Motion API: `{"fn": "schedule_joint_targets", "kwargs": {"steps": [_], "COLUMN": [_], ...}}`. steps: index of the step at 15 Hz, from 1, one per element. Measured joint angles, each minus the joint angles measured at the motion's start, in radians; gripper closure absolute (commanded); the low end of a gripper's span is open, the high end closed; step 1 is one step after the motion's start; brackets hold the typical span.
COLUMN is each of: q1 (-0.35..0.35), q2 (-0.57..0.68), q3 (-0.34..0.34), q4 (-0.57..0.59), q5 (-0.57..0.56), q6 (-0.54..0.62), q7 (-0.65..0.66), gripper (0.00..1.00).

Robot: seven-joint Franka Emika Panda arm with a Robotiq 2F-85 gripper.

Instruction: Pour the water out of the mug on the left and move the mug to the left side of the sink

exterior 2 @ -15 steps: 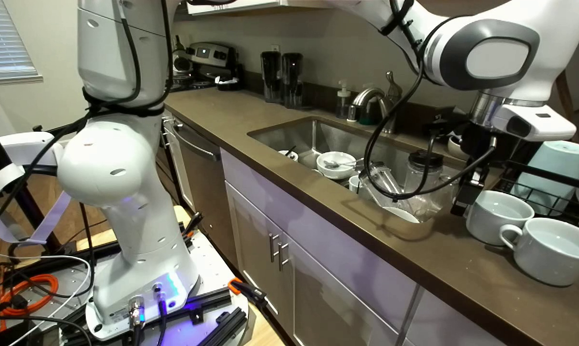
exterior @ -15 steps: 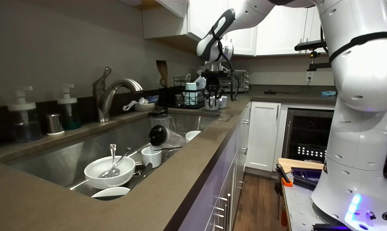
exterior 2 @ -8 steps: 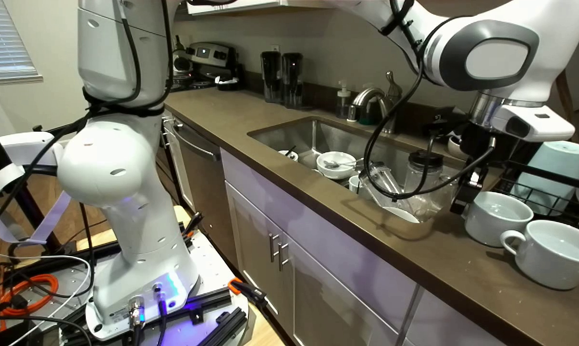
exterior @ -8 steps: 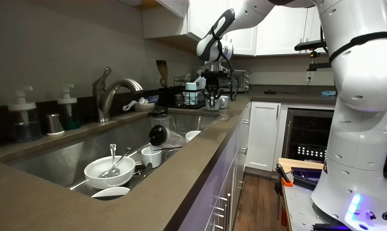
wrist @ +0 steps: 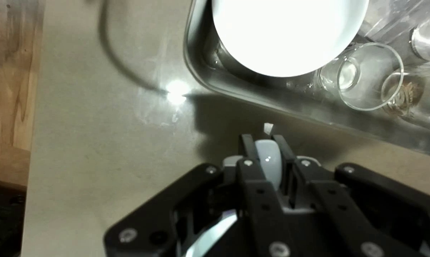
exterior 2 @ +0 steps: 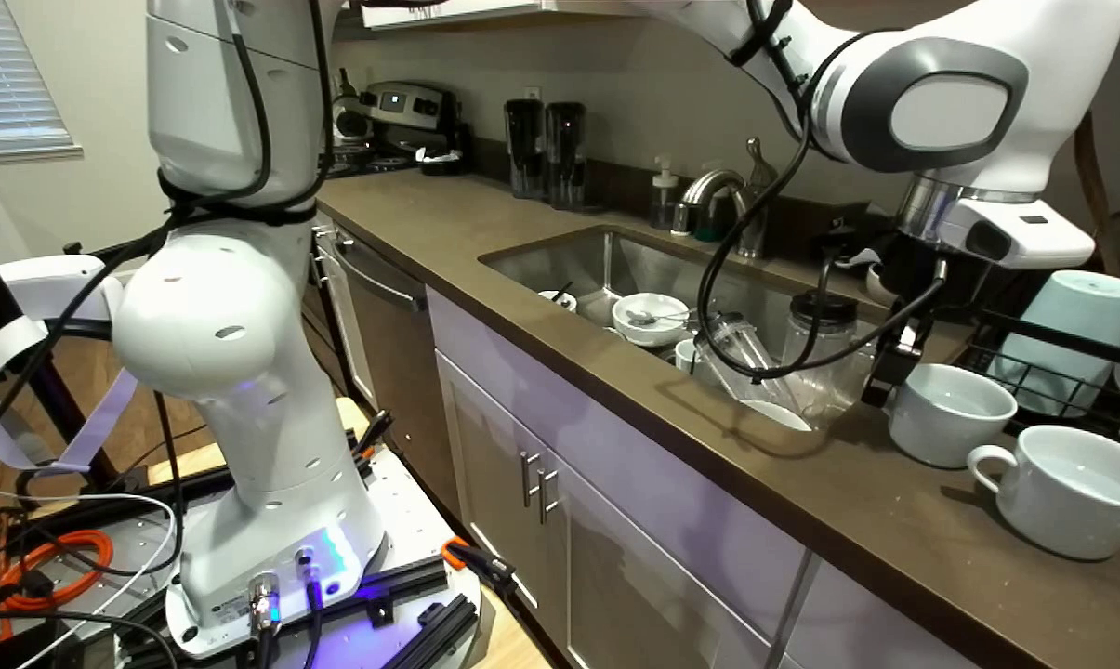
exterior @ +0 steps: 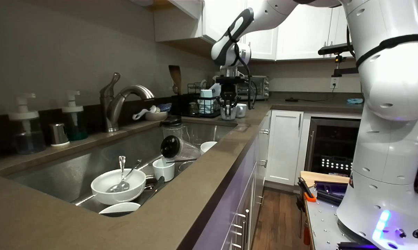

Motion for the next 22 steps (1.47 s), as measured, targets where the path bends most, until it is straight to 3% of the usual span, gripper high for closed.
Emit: {"fn": "schedule_joint_targets", "kwargs": {"steps": [14, 19, 20, 22], "q1": [0.056, 0.063, 0.063, 0.063], "q2": [-0.182, -0.252, -0.261, -0.277], "q3": [0.009, 0.036, 0.038, 0.039], "q4": [-0.174, -0.25, -0.258, -0.267], "q5": [-0.022, -0.038, -0.038, -0.038], "q6": [0.011, 0.011, 0.011, 0.011], "q7": [-0.005, -0.101, -0.115, -0.118], "gripper": [0.96, 0.96, 0.84, 0.84]}}
